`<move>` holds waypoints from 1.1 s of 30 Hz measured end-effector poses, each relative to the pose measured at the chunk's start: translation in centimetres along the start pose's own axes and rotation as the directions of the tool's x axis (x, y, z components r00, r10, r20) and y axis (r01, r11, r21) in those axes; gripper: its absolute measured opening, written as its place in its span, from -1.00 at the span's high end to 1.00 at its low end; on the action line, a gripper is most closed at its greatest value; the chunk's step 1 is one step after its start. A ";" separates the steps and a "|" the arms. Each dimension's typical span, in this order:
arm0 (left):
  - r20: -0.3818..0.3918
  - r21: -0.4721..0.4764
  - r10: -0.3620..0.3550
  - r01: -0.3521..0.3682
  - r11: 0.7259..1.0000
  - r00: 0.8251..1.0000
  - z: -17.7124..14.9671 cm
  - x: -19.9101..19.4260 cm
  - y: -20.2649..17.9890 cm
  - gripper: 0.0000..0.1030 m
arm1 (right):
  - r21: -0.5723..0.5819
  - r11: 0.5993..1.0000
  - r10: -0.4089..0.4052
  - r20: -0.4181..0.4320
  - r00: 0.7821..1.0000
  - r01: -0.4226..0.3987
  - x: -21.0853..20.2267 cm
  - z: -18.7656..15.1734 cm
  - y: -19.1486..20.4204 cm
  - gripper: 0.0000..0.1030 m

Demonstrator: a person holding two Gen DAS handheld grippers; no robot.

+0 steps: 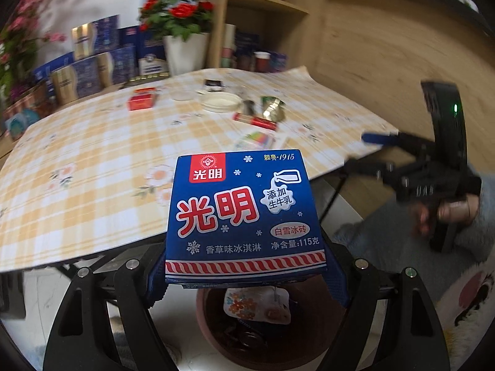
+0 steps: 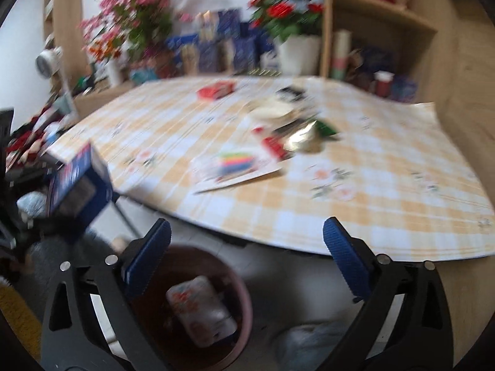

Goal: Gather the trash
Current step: 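Carry the blue box over the bin with the left tool and open it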

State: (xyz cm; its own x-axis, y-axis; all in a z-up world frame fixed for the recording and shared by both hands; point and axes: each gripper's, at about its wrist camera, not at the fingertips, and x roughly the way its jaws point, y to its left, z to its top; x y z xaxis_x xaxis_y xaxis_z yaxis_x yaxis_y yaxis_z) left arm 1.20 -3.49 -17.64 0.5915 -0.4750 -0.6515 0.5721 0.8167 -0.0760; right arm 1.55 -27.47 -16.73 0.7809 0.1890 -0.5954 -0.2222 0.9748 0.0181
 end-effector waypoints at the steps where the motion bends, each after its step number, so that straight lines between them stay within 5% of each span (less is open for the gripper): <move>1: -0.008 0.016 -0.005 0.005 1.000 1.000 -0.1 0.4 -0.3 -0.53 | 0.015 1.000 -0.025 0.013 1.000 0.025 -0.1 -0.2 -0.6 -0.89; 5: -0.063 0.079 -0.007 0.012 0.997 0.998 -1.0 2.5 -1.5 -0.53 | 0.089 0.991 -0.103 0.025 0.994 0.100 0.0 -0.8 -2.3 -0.89; 15: -0.209 0.110 -0.022 0.046 0.993 0.978 -2.8 6.3 -2.1 -0.53 | 0.156 0.980 -0.117 -0.021 0.993 0.119 1.0 -1.5 -3.4 -0.89; 33: -0.242 0.084 -0.019 0.040 0.996 0.970 -3.1 6.7 -1.6 -0.53 | 0.144 0.981 -0.125 -0.036 0.991 0.129 1.2 -1.6 -3.1 -0.89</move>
State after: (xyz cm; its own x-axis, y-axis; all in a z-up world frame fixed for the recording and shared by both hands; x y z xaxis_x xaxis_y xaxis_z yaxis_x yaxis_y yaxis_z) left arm 2.48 -7.01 -24.25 0.4254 -0.3967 -0.8134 0.6413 0.7663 -0.0383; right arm 2.26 -30.41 -18.82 0.7812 0.0610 -0.6213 -0.0331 0.9979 0.0563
